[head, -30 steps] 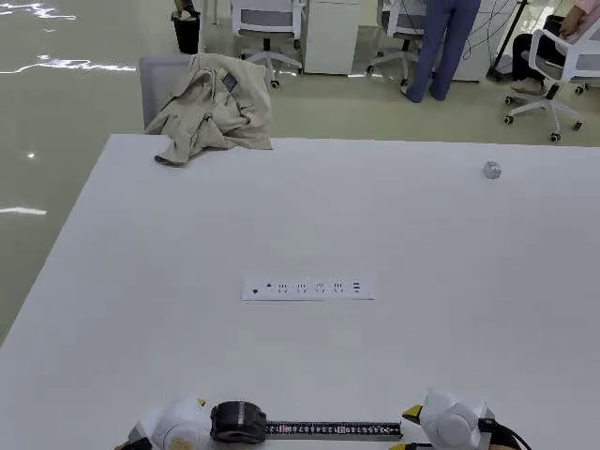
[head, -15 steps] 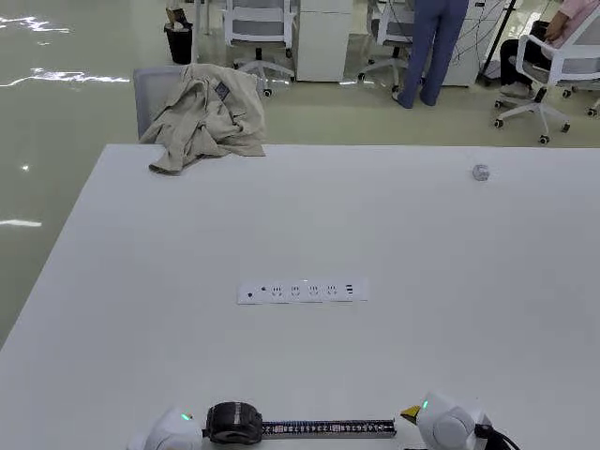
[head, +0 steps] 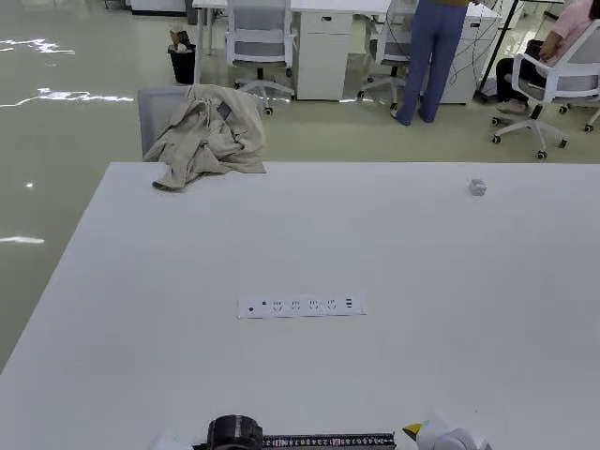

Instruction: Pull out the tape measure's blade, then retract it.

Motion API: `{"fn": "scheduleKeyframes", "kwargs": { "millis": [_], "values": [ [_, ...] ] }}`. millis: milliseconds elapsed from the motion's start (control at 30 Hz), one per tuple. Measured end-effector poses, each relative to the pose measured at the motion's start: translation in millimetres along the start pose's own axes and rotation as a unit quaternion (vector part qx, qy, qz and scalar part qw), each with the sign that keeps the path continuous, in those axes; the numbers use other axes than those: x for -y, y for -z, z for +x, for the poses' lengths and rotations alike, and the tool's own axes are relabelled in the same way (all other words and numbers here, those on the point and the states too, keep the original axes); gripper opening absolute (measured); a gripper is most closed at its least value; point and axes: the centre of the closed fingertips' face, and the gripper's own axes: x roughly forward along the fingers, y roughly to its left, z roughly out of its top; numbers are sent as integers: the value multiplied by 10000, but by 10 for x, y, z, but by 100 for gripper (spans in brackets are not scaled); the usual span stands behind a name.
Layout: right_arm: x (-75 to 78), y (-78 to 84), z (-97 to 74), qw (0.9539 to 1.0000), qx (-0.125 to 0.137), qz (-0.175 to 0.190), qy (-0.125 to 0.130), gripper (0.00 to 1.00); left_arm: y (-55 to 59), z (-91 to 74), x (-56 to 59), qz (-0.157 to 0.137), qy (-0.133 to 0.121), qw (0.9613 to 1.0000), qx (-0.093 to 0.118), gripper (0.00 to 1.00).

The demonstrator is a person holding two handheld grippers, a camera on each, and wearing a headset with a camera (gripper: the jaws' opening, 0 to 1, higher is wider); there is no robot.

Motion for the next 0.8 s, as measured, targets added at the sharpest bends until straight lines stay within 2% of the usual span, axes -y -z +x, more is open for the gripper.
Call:
{"fn": "scheduleKeyframes", "kwargs": {
  "millis": [167, 300, 533, 800],
  "values": [
    [0, -27, -63, 9993, 128, 231, 248, 64, 26, -67, -30, -159, -176, 9997, 54, 77],
    [-18, -26, -102, 9982, 213, 412, 369, 64, 35, -113, -8, -244, -255, 9993, 104, 78],
    [-84, -26, -189, 9962, 301, 690, 438, 66, 63, -232, 58, -363, -335, 9986, 188, 80],
    [-215, -50, -285, 9957, 315, 690, 524, 70, 99, -381, 117, -539, -499, 9970, 260, 83]
  ]
}}
